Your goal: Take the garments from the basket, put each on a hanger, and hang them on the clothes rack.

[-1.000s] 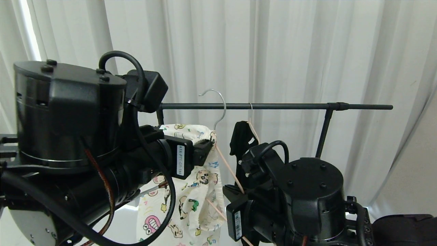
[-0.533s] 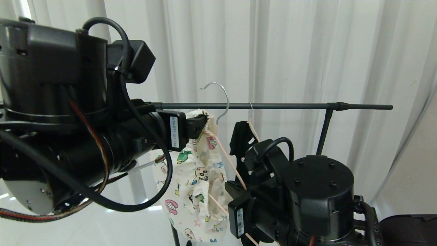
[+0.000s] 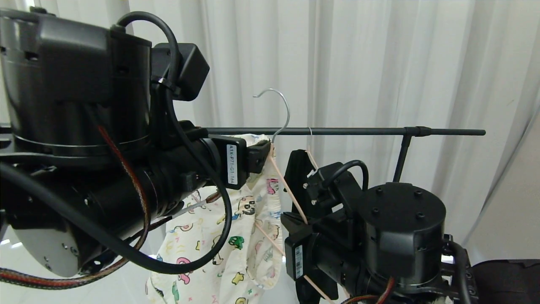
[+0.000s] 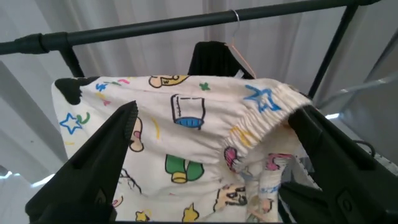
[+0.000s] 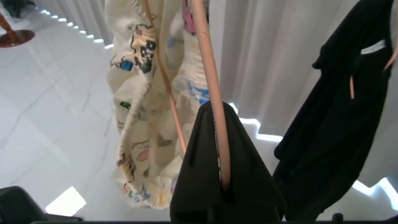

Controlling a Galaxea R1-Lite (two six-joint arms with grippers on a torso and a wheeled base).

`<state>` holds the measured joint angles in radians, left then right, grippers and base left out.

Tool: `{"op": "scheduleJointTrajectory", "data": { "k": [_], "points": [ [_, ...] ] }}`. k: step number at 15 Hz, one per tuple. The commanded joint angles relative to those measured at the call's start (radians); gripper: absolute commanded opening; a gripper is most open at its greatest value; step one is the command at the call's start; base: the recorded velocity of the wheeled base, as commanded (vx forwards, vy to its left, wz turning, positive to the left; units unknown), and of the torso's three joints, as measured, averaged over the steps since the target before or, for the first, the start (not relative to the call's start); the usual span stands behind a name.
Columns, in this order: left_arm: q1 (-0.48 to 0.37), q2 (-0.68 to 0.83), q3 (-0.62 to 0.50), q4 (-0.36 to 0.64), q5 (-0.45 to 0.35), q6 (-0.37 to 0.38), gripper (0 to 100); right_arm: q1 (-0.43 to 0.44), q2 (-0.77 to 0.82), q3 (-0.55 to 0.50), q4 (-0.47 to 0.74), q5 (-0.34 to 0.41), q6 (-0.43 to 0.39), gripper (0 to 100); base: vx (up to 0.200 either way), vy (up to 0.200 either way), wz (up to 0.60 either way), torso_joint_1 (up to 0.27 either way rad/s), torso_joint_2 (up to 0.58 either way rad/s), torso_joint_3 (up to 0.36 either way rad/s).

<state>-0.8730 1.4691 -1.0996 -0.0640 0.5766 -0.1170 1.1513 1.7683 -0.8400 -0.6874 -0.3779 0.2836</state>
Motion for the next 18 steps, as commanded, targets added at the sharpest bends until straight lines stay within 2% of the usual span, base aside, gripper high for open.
{"op": "scheduleJointTrajectory", "data": {
  "k": [1,5,9,10,12,13,15,16,17,18],
  "points": [
    [-0.009,-0.003,0.01,0.0,0.019,-0.001,100,-0.025,-0.001,-0.001,-0.001,-0.001,-0.004,0,0.0,0.0,0.0,0.0,0.0,0.0],
    [-0.009,-0.012,0.03,0.0,0.046,-0.001,100,-0.065,-0.02,-0.001,-0.003,-0.009,-0.009,0,0.0,0.0,0.0,0.0,0.0,0.0],
    [-0.029,-0.033,0.073,0.0,0.046,-0.001,100,-0.097,-0.018,0.004,-0.049,-0.018,-0.058,0,0.0,0.0,0.0,0.0,0.0,0.0],
    [-0.029,-0.064,0.129,0.0,0.043,0.008,100,-0.111,-0.02,0.013,-0.052,-0.024,-0.075,0,0.0,0.0,0.0,0.0,0.0,0.0],
    [0.015,-0.176,0.308,-0.003,0.031,0.096,100,-0.139,-0.044,0.07,-0.073,-0.024,-0.15,0,0.0,0.0,0.0,0.0,0.0,0.0],
    [0.032,-0.24,0.365,-0.003,-0.018,0.117,100,-0.142,-0.053,0.093,-0.093,-0.013,-0.167,0,0.0,0.0,0.0,0.0,0.0,0.0],
    [0.092,-0.365,0.422,-0.002,-0.204,0.177,100,-0.142,-0.096,0.157,-0.104,0.034,-0.187,0,0.0,0.0,0.0,0.0,0.0,0.0],
    [0.127,-0.392,0.434,-0.003,-0.27,0.217,100,-0.14,-0.115,0.183,-0.104,0.054,-0.196,0,0.0,0.0,0.0,0.0,0.0,0.0],
    [0.2,-0.426,0.448,-0.003,-0.4,0.29,100,-0.136,-0.15,0.24,-0.107,0.089,-0.221,0,0.0,0.0,0.0,0.0,0.0,0.0],
    [0.246,-0.438,0.452,-0.002,-0.491,0.329,100,-0.128,-0.176,0.277,-0.112,0.109,-0.235,0,0.0,0.0,0.0,0.0,0.0,0.0]
  ]
}}
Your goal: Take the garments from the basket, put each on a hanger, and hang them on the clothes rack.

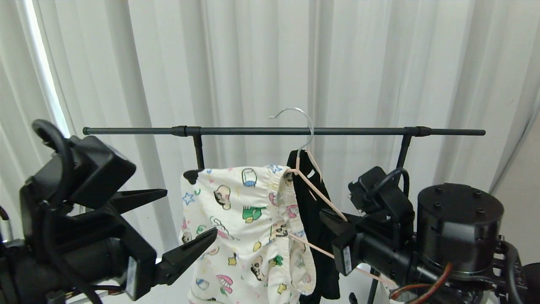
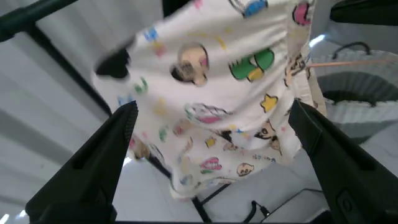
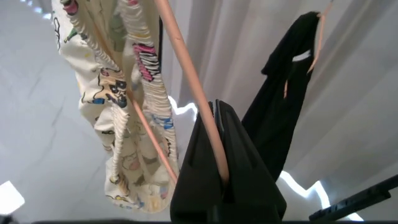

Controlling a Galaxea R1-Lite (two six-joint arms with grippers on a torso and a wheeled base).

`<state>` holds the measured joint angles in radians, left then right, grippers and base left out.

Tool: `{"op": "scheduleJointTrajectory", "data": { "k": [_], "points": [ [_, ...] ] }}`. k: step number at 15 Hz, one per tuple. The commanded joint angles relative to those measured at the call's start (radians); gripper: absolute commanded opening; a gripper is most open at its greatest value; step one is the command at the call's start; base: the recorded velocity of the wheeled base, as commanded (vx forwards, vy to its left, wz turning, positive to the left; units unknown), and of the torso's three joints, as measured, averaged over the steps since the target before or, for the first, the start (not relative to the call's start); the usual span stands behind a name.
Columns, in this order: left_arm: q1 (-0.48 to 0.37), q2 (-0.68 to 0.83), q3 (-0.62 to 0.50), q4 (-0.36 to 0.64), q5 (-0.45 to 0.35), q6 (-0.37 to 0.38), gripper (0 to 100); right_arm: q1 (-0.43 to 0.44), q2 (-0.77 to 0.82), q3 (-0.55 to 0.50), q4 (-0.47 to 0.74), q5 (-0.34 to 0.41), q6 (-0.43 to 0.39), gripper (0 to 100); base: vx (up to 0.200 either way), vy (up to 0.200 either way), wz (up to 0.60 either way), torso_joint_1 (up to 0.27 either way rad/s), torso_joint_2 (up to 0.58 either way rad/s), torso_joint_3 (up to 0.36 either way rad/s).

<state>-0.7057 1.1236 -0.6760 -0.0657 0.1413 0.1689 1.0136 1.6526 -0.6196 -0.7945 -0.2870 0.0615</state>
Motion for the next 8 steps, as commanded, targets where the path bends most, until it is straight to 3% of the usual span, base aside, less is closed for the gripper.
{"op": "scheduleJointTrajectory", "data": {
  "k": [1,5,8],
  "points": [
    [0.111,-0.097,0.03,-0.002,-0.137,0.069,100,0.025,-0.086,0.092,-0.009,0.037,-0.028,0,0.0,0.0,0.0,0.0,0.0,0.0],
    [0.08,-0.119,0.104,-0.002,-0.442,0.129,100,0.141,-0.163,0.199,-0.014,0.058,-0.057,0,0.0,0.0,0.0,0.0,0.0,0.0],
    [0.057,-0.104,0.161,0.0,-0.496,0.187,100,0.203,-0.175,0.227,-0.015,0.058,-0.08,0,0.0,0.0,0.0,0.0,0.0,0.0]
  ]
}}
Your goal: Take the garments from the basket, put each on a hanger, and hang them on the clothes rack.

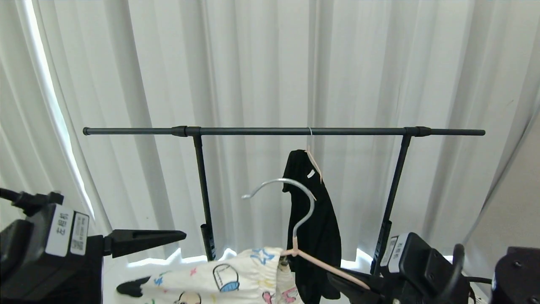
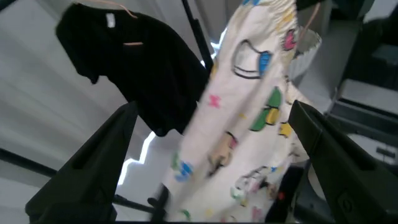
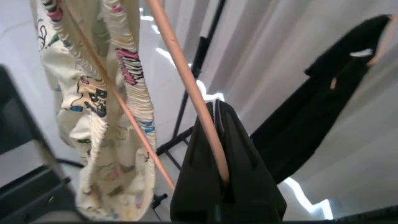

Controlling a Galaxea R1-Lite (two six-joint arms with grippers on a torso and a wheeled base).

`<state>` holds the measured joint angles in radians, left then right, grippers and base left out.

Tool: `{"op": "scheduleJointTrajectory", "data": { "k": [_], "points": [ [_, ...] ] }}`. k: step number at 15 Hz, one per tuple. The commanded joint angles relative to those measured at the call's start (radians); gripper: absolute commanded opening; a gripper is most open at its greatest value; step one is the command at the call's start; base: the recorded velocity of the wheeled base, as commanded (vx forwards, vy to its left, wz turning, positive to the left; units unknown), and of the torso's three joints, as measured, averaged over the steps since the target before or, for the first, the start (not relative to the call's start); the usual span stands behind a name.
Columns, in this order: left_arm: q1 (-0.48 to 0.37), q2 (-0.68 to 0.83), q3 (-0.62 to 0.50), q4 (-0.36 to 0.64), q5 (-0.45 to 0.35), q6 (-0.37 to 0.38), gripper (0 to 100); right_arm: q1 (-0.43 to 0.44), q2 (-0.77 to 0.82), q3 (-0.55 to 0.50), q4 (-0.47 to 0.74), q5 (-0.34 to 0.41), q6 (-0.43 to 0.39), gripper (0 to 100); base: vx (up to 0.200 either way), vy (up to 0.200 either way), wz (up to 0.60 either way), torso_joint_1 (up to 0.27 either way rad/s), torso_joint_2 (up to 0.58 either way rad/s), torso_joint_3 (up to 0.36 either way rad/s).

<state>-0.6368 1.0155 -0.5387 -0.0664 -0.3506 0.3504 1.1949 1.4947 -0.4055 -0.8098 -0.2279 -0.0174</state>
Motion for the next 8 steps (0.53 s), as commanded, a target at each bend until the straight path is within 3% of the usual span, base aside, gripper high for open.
{"op": "scheduleJointTrajectory", "data": {
  "k": [1,8],
  "points": [
    [-0.017,0.012,0.036,-0.001,-0.004,0.012,100,0.032,-0.017,0.013,0.0,-0.001,-0.009,0,0.0,0.0,0.0,0.0,0.0,0.0],
    [-0.142,0.051,0.085,0.0,-0.013,0.013,100,0.061,-0.016,0.007,0.0,-0.002,-0.026,0,0.0,0.0,0.0,0.0,0.0,0.0]
  ]
}}
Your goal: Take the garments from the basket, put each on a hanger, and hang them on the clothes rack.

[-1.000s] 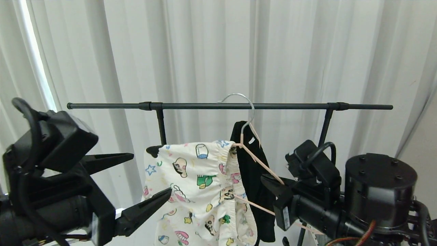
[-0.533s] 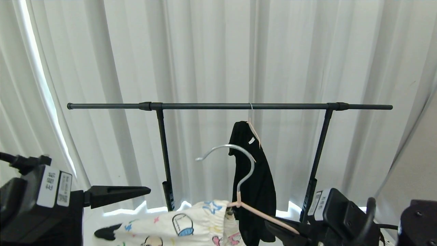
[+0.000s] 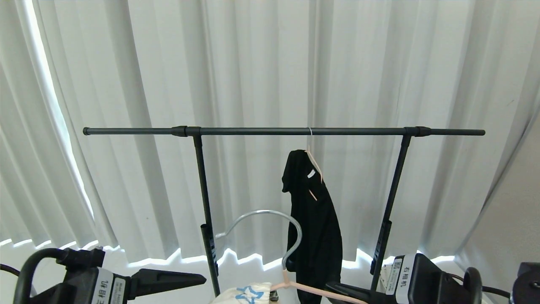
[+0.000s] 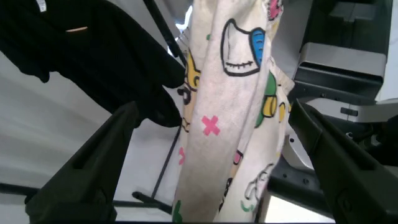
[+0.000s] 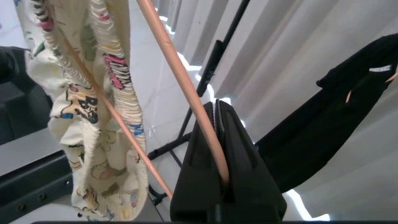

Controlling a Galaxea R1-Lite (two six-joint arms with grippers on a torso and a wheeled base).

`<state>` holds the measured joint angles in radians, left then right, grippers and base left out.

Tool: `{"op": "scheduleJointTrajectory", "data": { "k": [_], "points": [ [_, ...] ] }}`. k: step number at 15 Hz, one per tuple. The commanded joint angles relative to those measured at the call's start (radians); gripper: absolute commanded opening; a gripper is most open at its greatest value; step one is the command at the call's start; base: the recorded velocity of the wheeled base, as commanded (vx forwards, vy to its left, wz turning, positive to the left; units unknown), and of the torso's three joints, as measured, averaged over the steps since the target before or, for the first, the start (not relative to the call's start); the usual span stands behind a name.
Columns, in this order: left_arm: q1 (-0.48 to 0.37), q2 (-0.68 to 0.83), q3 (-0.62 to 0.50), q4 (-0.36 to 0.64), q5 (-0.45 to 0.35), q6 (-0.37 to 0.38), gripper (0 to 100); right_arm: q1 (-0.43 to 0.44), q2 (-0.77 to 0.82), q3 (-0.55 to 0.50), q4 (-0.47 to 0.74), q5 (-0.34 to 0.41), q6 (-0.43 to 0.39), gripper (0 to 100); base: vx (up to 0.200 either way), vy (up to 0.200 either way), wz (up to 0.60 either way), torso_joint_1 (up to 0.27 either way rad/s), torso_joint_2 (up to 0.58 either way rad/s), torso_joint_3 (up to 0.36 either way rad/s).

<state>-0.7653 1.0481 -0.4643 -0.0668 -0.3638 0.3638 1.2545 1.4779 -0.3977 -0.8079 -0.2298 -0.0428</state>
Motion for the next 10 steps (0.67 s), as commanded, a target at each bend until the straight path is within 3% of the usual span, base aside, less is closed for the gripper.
{"op": "scheduleJointTrajectory", "data": {
  "k": [1,2,5,10],
  "points": [
    [-0.014,0.021,0.01,0.001,0.002,0.001,100,0.002,-0.001,-0.001,-0.002,0.0,-0.003,0,0.0,0.0,0.0,0.0,0.0,0.0],
    [-0.015,0.021,0.01,0.001,0.002,0.001,0,0.002,-0.001,-0.003,-0.002,0.0,-0.005,0,0.0,0.0,0.0,0.0,0.0,0.0],
    [-0.015,0.035,0.012,0.001,0.003,0.037,0,0.002,-0.001,-0.007,-0.004,0.0,-0.005,0,0.0,0.0,0.0,0.0,0.0,0.0],
    [-0.011,0.058,0.019,0.001,0.008,0.035,0,0.002,-0.005,-0.01,-0.025,-0.003,-0.005,0,0.0,0.0,0.0,0.0,0.0,0.0]
  ]
}}
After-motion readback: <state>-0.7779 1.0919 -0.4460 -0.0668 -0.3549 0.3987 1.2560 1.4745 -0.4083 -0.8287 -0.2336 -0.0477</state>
